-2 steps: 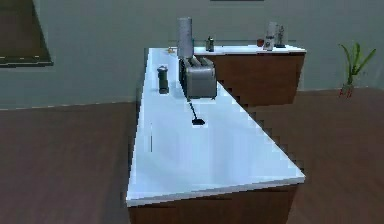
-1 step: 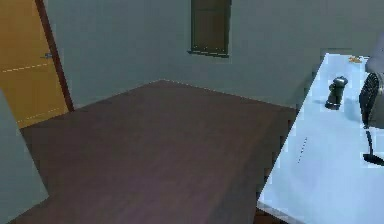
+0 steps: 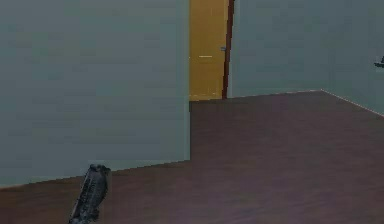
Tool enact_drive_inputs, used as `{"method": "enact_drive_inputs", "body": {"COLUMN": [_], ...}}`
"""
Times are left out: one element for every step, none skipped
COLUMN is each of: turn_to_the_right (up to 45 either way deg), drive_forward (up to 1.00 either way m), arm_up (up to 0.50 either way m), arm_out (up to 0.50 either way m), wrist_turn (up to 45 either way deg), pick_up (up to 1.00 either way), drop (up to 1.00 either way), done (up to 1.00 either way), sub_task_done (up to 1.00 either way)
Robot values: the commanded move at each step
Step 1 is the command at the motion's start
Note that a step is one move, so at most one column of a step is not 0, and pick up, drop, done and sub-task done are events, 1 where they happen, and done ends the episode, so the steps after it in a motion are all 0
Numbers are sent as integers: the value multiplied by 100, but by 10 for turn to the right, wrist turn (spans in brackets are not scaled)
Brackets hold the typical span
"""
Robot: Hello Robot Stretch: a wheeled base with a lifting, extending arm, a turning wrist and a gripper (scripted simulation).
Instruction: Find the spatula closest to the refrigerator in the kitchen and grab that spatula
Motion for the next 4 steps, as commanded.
{"method": "enact_drive_inputs", "body": {"turn_to_the_right": [-30,390,0,300], "drive_forward": [0,0,50,0], "arm_up": [0,0,0,0], "arm_out": [0,0,0,0], "wrist_turn": [0,0,0,0], "pick_up": [0,0,0,0], "drop": [0,0,0,0], "done": [0,0,0,0], "sub_task_done": [0,0,0,0]}}
